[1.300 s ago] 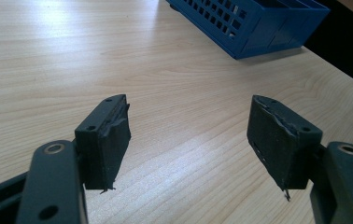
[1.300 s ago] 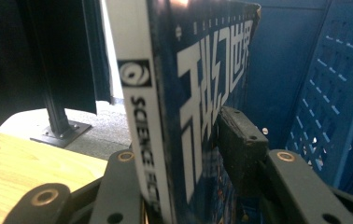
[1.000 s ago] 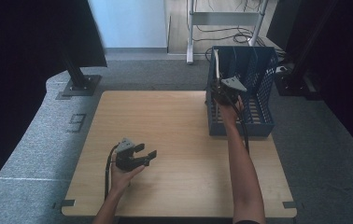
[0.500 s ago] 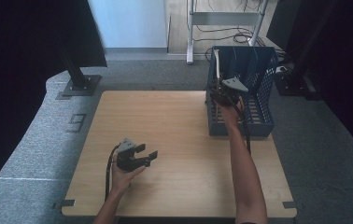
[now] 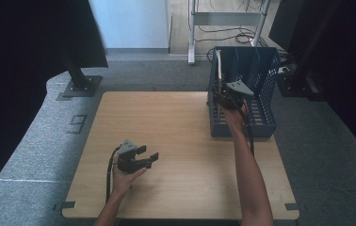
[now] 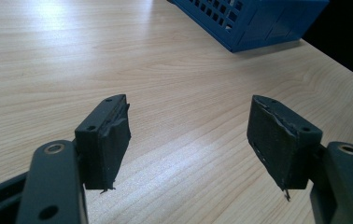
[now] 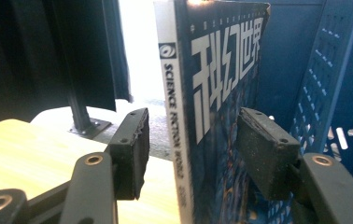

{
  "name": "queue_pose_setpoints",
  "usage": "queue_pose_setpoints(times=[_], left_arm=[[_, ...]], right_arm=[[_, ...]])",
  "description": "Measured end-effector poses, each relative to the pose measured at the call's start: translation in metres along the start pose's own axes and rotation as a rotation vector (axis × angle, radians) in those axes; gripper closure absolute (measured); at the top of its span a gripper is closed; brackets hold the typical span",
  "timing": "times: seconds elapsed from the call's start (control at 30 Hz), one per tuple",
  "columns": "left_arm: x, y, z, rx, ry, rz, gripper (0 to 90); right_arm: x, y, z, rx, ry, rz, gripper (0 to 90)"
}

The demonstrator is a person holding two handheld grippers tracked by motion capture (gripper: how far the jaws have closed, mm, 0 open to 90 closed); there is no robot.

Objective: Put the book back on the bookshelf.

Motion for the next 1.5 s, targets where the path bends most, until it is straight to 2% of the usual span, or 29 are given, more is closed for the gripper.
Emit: queue_pose_setpoints(times=[0.3, 0.5, 0.63, 0.73, 0.87, 1.07, 1.13, 1.47, 1.5], left_arm=[[0.000, 0.002, -0.003, -0.004, 0.006, 0.005, 29.7], [-0.001, 0.003, -0.005, -0.008, 0.012, 0.009, 29.6], [-0.001, 0.003, -0.005, -0.012, 0.012, 0.011, 29.6], [-0.001, 0.003, -0.006, -0.015, 0.013, 0.013, 29.6], [-0.001, 0.003, -0.007, -0.018, 0.015, 0.013, 29.5], [-0.001, 0.003, -0.007, -0.018, 0.015, 0.013, 29.5], [-0.001, 0.003, -0.007, -0.018, 0.014, 0.013, 29.5], [-0.001, 0.004, -0.008, -0.019, 0.017, 0.017, 29.4], [-0.001, 0.003, -0.008, -0.020, 0.017, 0.017, 29.5]], right_arm=[[0.000, -0.018, 0.011, 0.034, -0.006, -0.012, 44.4], [0.001, -0.028, 0.015, 0.041, -0.013, -0.010, 44.8], [0.000, -0.037, 0.017, 0.056, -0.007, -0.012, 44.8], [-0.003, -0.045, 0.020, 0.077, -0.003, 0.007, 45.1], [-0.004, -0.053, 0.022, 0.089, -0.010, -0.008, 45.7], [-0.009, -0.068, 0.025, 0.119, -0.017, -0.008, 46.3], [-0.014, -0.075, 0.028, 0.137, -0.028, 0.015, 46.3], [-0.027, -0.102, 0.034, 0.185, -0.031, 0.003, 46.5], [-0.032, -0.108, 0.035, 0.190, -0.047, 0.007, 46.5]])
Point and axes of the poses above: each handheld gripper's, and its own axes: y roughly forward along the jaws, x roughly out of its top, z roughly to its left, the point moved 5 cm from there along y, roughly forward along the jaws, and after that the axes turned 4 degrees about y, right-handed, at the moved point
